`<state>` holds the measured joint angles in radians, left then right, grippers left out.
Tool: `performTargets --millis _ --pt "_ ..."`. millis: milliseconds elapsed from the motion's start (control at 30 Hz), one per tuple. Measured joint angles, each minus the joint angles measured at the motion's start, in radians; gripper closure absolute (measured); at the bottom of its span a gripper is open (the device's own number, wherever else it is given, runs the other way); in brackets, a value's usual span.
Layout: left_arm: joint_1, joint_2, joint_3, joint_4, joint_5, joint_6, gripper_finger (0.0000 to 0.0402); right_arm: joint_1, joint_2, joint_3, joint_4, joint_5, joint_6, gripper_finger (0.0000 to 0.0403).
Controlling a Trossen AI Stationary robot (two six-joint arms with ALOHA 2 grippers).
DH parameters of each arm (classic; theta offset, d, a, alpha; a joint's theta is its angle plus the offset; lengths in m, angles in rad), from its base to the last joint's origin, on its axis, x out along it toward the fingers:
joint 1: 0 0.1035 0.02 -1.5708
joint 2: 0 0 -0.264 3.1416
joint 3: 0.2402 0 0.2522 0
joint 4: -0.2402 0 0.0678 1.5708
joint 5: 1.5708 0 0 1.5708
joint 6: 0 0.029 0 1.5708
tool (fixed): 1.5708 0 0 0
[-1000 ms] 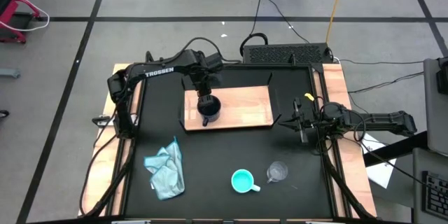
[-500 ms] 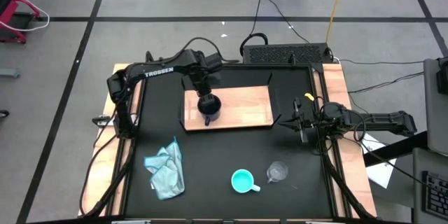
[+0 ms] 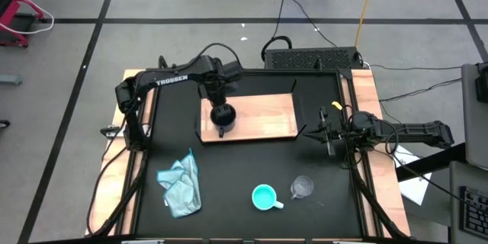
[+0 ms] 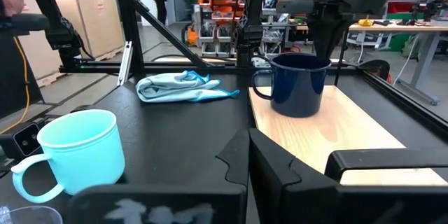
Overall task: Stack small to large cups/mugs on shelf
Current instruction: Put the dark blue mug to the left on the shelf
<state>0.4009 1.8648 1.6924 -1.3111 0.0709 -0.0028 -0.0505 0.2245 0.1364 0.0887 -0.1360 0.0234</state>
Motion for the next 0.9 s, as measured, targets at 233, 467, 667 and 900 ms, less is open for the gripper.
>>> performTargets --millis 233,467,667,900 --pt "-0.009 -0.001 0.0 -0.015 0.003 -0.018 0.0394 0.0 0.0 0.0 0.0 0.0 -0.001 0.0403" --pt "-0.011 -0.002 0.0 -0.011 -0.004 -0.028 0.0364 0.0 0.0 0.0 0.0 0.0 0.011 0.0403" --pt "-0.026 -0.002 0.001 -0.011 -0.03 -0.026 0.0329 0.0 0.0 0.0 0.001 0.0 0.014 0.0403" --pt "-0.03 -0.002 0.002 -0.011 -0.031 -0.022 0.0325 0.0 0.0 0.0 0.001 0.0 0.014 0.0403"
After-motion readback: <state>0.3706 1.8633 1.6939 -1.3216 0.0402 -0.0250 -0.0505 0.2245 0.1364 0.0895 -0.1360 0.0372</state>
